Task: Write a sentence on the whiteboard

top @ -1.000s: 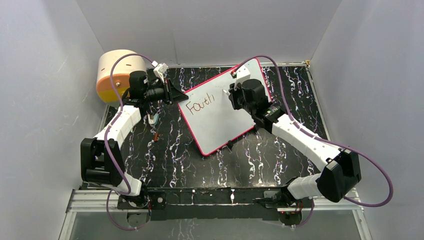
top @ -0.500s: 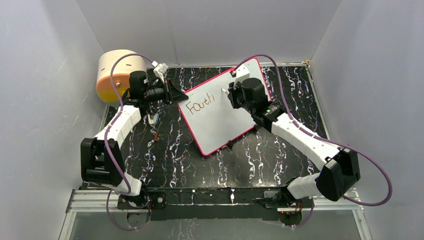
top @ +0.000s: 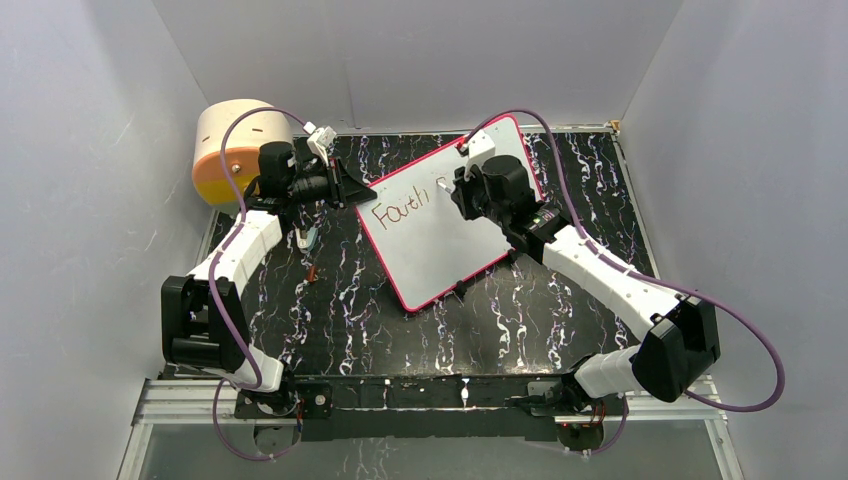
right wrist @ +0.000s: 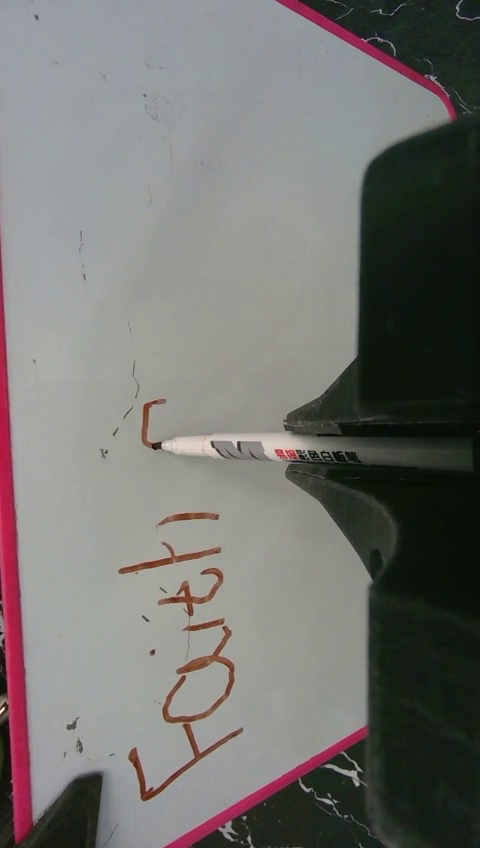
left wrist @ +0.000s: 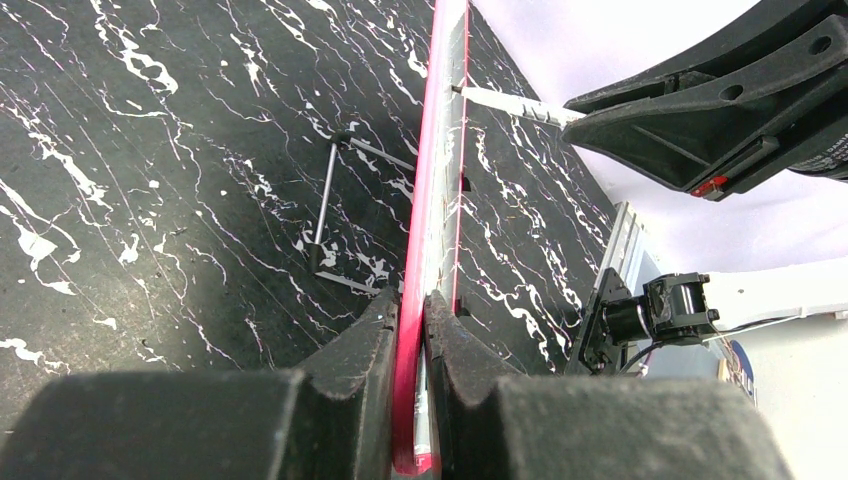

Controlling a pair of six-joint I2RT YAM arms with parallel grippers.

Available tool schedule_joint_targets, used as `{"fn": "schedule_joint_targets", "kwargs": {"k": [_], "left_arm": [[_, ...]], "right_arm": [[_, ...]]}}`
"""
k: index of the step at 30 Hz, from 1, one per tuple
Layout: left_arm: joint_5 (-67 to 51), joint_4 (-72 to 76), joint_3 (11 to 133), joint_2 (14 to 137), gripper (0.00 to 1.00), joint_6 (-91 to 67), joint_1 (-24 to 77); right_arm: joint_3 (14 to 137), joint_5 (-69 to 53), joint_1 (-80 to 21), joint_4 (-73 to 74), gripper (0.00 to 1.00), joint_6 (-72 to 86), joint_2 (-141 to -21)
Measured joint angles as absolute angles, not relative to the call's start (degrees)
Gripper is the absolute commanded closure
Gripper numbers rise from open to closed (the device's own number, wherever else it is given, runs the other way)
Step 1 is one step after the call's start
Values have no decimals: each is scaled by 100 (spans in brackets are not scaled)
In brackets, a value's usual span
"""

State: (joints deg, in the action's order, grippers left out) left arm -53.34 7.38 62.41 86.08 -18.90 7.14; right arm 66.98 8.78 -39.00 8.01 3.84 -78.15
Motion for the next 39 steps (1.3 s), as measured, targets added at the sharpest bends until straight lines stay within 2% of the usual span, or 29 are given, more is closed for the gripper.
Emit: {"fn": "schedule_joint_targets", "kwargs": {"k": [39], "left_arm": [[-5341,709,6274,8656,100,-1857,714]], "right_arm": [[6685,1356,-3900,963,100,364,-7804]]}}
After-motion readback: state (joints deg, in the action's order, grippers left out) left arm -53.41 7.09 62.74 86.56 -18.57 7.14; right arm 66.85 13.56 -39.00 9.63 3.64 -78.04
